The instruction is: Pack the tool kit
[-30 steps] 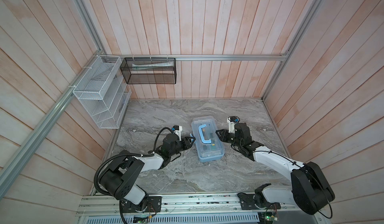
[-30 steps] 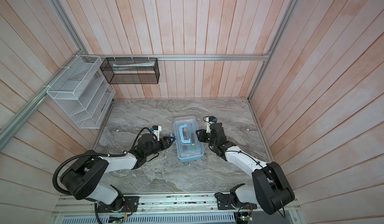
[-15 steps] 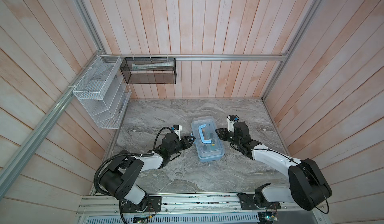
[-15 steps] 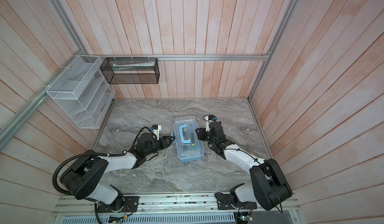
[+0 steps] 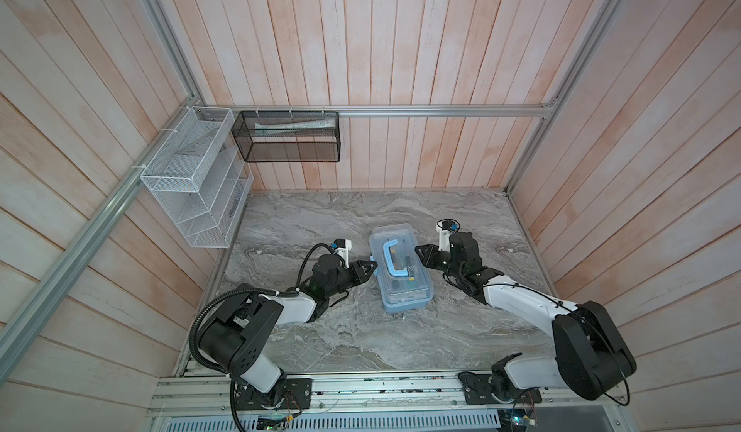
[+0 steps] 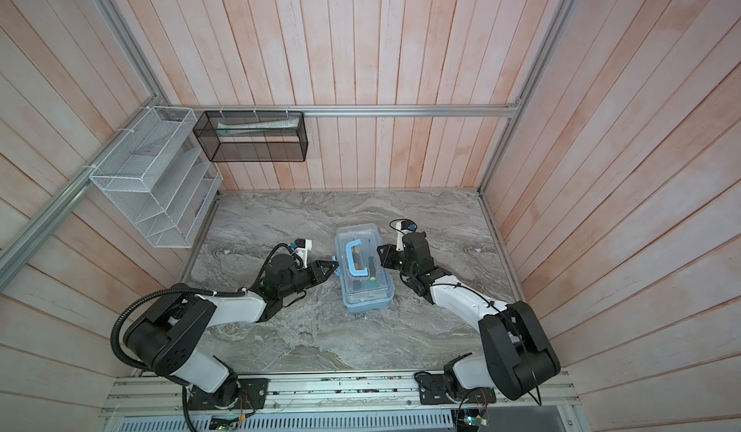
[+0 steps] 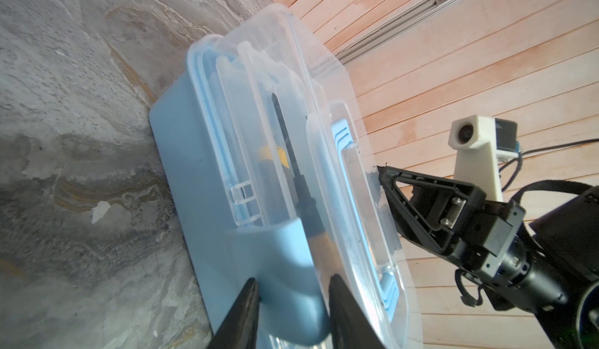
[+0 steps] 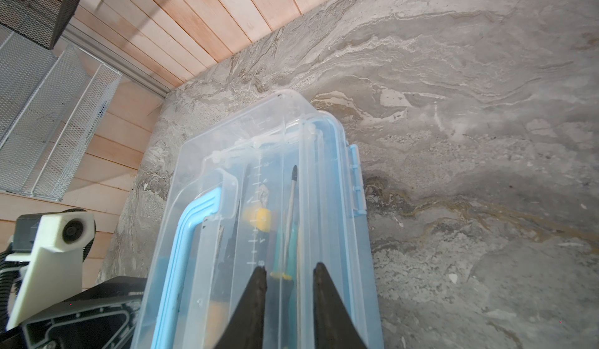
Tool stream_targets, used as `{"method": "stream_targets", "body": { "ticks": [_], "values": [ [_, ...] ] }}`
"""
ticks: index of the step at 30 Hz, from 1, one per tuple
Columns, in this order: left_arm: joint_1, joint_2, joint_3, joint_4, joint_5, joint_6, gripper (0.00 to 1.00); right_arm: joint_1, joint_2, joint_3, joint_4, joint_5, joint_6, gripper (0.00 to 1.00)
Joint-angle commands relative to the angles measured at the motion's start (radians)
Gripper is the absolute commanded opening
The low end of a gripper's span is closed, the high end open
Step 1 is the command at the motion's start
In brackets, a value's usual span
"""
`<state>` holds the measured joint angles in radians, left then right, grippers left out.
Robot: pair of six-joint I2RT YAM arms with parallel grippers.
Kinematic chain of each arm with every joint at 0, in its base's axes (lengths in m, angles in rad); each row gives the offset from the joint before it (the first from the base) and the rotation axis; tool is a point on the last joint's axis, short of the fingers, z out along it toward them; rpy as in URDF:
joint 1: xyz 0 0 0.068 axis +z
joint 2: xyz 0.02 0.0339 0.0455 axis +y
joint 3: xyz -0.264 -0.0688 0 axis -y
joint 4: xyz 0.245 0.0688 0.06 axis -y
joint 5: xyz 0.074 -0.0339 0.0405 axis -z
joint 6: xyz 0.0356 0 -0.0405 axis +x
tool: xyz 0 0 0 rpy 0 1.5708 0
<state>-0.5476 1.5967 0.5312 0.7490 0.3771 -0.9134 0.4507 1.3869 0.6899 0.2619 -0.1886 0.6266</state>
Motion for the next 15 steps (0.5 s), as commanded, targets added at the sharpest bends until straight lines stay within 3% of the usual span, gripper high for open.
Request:
{"method": "stream_targets", "body": {
  "ticks": [1,4,7,15],
  "values": [
    [-0.003,0.036,0.024,0.026,0.025,-0.007,0.36,0.013,0.037,0.002,-0.086,-0.032,-0.015,0.23],
    [-0.002,0.037,0.036,0.004,0.033,0.001,0.36,0.013,0.043,0.006,-0.092,-0.034,-0.016,0.23],
    [-0.001,0.026,0.063,-0.078,0.017,0.021,0.43,0.013,0.045,0.009,-0.093,-0.037,-0.016,0.23],
    [0.002,-0.007,0.077,-0.144,-0.001,0.05,0.43,0.013,0.046,0.016,-0.097,-0.036,-0.016,0.23]
  ]
}}
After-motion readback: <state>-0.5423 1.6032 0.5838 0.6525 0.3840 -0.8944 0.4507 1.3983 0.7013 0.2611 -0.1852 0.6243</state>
